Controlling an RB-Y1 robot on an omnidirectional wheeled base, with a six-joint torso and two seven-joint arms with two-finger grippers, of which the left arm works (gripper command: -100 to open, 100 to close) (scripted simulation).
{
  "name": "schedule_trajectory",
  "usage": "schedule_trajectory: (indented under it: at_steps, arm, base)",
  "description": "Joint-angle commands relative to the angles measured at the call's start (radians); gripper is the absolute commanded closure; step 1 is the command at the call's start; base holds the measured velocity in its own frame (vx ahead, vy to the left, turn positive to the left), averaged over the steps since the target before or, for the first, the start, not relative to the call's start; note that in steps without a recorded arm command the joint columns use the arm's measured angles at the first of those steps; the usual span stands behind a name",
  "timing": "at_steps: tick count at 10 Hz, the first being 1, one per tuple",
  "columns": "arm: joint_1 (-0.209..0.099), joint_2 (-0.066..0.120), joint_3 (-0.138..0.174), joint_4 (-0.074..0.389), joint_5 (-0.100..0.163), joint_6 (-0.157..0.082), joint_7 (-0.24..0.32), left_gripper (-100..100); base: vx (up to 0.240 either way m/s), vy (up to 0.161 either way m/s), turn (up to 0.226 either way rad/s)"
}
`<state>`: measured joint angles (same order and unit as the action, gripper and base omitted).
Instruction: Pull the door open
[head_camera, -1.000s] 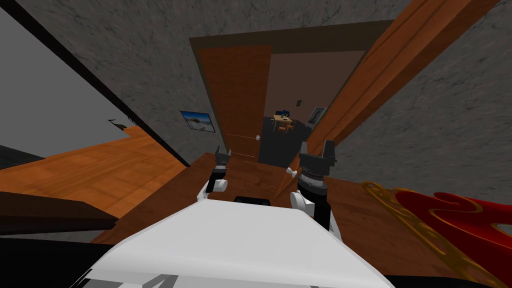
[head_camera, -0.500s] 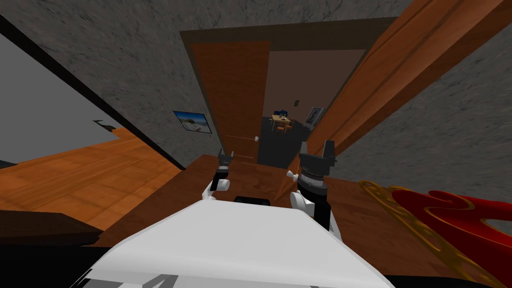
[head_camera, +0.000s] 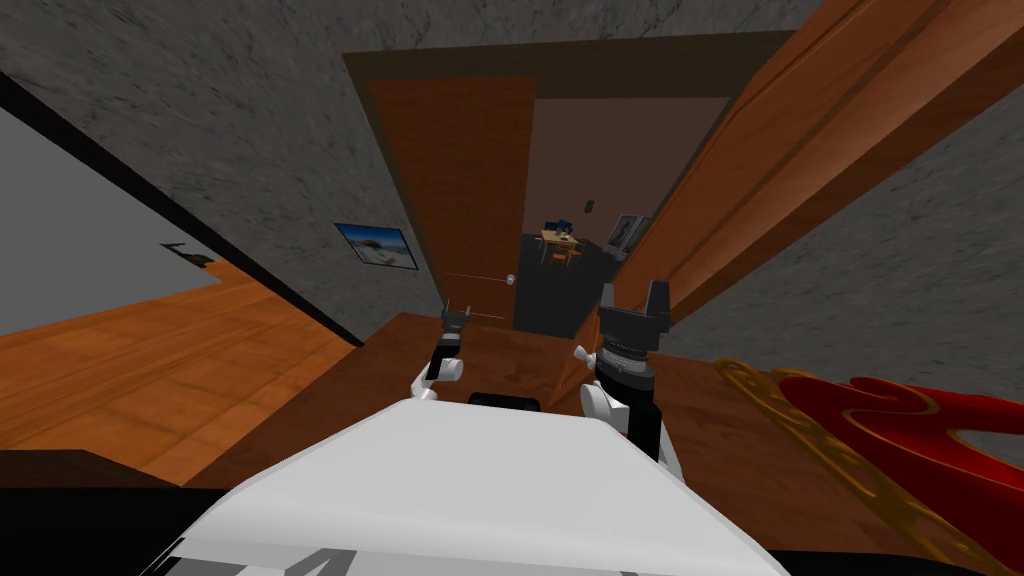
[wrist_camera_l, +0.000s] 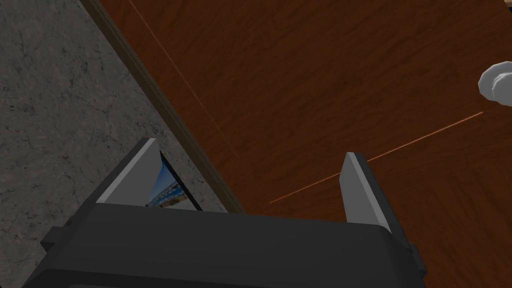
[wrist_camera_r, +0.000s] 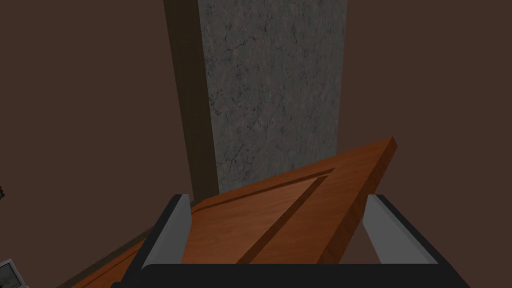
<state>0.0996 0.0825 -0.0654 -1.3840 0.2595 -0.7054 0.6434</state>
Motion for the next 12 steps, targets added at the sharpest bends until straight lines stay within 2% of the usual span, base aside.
schedule_trajectory:
  at_steps: [1, 2, 6, 7, 8, 12]
  arm:
    - [-0.019, -0.002, -0.008, 0.050, 0.020, -0.018, 0.036, -100]
    - [-0.019, -0.002, -0.008, 0.058, 0.020, -0.018, 0.036, -100]
    - [-0.073, -0.010, -0.023, 0.190, 0.069, -0.051, 0.116, -100]
    - [-0.087, -0.013, -0.027, 0.215, 0.081, -0.059, 0.136, -100]
    - [-0.087, -0.013, -0.027, 0.223, 0.081, -0.059, 0.136, -100]
    - [-0.138, -0.024, -0.042, 0.350, 0.129, -0.091, 0.212, -100]
  base:
    - [0.091, 0.005, -0.059]
    - [0.064, 0.003, -0.016]
    - [0.089, 0.004, -0.058]
    - [0.098, 0.016, -0.066]
    - [0.066, 0.014, -0.018]
    - [0.080, 0.005, -0.062]
